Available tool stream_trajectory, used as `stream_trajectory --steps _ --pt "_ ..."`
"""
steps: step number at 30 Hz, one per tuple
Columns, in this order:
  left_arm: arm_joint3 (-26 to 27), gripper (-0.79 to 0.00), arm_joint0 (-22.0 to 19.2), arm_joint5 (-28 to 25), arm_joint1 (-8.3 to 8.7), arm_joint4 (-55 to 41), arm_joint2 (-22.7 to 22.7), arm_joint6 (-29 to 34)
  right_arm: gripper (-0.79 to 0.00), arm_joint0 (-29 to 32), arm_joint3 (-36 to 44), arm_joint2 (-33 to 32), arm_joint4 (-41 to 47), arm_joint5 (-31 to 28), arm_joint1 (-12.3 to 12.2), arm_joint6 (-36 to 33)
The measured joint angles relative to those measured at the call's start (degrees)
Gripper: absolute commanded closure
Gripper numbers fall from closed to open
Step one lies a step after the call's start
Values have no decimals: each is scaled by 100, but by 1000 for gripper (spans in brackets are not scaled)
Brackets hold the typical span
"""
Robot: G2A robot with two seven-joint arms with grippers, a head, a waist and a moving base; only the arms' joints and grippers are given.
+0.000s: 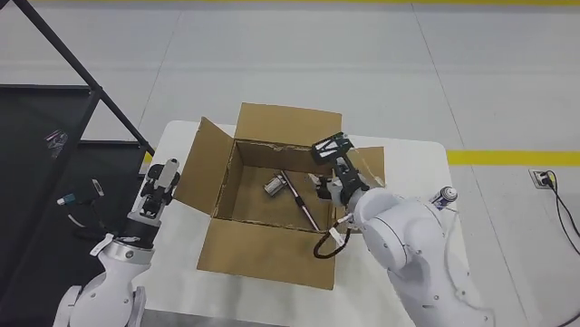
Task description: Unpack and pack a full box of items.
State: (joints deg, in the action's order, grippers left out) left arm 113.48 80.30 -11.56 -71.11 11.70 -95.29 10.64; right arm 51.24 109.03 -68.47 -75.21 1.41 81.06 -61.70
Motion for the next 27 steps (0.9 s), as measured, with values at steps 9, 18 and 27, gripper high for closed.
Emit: stream_trajectory --steps 9,18,27 --pt "-54 -785 -100 10 -4 30 149 -6 -785 383 -228 -1637 -762 673 -168 451" --pt "-73 -785 -99 24 -3 71 183 -55 -785 -166 -2506 -2427 -973 1157 -243 659" --pt "-95 -785 -214 131 -8 186 352 -40 -785 -643 -3991 -3070 -242 563 -375 478"
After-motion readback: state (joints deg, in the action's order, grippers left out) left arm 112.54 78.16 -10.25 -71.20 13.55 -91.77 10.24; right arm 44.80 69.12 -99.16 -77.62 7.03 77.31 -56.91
